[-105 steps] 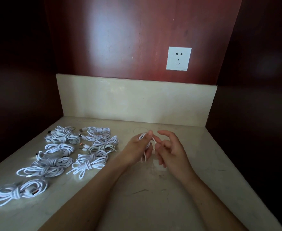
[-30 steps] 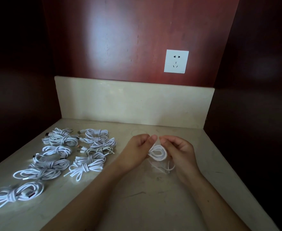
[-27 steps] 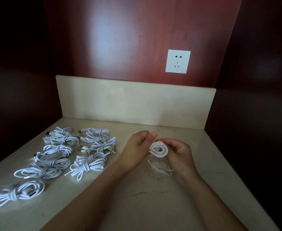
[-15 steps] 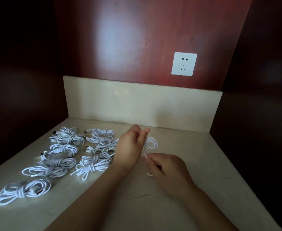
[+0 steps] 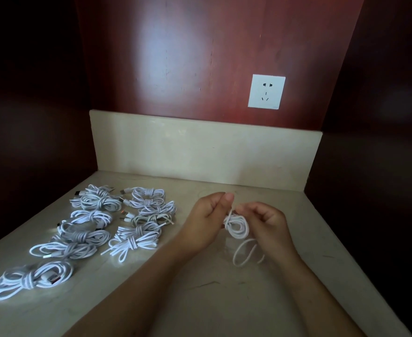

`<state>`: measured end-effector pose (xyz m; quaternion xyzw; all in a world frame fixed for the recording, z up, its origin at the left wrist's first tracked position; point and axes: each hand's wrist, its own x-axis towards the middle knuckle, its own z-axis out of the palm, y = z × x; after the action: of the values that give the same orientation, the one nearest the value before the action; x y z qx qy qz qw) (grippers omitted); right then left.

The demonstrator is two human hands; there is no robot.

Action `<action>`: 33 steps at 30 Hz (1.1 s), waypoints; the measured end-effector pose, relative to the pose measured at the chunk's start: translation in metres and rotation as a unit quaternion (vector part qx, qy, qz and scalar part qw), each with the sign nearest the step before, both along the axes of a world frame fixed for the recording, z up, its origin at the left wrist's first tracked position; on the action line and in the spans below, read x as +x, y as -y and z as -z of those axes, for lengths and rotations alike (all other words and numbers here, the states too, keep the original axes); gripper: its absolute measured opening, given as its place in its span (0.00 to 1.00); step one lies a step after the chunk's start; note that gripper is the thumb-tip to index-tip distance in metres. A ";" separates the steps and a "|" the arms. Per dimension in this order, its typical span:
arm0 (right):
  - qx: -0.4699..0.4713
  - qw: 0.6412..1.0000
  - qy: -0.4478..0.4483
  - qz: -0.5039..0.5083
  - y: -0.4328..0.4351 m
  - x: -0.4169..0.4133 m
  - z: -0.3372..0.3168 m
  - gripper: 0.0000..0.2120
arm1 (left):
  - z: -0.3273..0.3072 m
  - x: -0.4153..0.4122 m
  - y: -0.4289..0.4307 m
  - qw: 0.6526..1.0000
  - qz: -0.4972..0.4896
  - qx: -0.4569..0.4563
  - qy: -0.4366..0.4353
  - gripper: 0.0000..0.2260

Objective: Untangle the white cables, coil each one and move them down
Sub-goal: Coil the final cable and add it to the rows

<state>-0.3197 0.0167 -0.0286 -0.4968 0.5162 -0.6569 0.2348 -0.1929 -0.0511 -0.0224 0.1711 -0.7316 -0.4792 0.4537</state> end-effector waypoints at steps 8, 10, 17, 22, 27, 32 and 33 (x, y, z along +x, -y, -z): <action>0.067 0.975 -0.209 -0.021 0.006 0.014 0.020 0.11 | 0.004 0.002 0.012 0.990 -0.132 0.012 -0.045 0.16; 0.063 0.960 -0.271 -0.037 0.004 0.019 0.021 0.10 | 0.006 0.004 0.017 0.983 -0.182 -0.019 -0.013 0.16; -0.022 0.934 -0.356 -0.001 -0.007 0.018 0.012 0.12 | 0.009 0.012 0.027 0.944 -0.243 -0.147 0.167 0.15; -0.041 0.975 -0.204 0.072 -0.005 0.001 0.005 0.06 | 0.012 0.008 0.024 0.953 -0.161 -0.180 0.181 0.16; -0.031 0.996 -0.080 0.029 0.003 -0.003 0.004 0.09 | 0.003 0.004 0.008 0.992 -0.056 -0.101 0.055 0.17; 0.023 0.996 -0.076 -0.035 0.011 0.003 0.018 0.10 | 0.002 0.004 0.011 0.996 -0.084 -0.043 -0.006 0.18; 0.028 0.995 -0.088 -0.040 0.012 0.003 0.019 0.14 | 0.003 0.004 0.012 0.995 -0.088 -0.037 -0.008 0.18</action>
<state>-0.3166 0.0050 -0.0476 -0.5660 0.5333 -0.5858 0.2282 -0.1890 -0.0635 -0.0250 0.2137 -0.7273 -0.4114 0.5061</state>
